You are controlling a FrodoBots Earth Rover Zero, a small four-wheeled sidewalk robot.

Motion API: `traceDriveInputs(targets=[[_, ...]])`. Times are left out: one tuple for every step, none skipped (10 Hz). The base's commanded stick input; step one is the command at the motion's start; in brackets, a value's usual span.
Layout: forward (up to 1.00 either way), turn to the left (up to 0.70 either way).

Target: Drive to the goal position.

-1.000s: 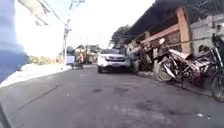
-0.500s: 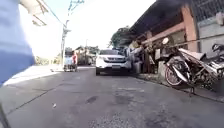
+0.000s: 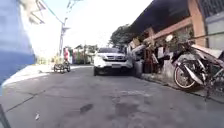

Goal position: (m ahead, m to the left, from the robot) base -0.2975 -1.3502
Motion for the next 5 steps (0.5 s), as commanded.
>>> traceDriveInputs(targets=[[0.83,0.32],[0.83,0.32],[0.83,0.32],[0.83,0.32],[0.83,0.32]])
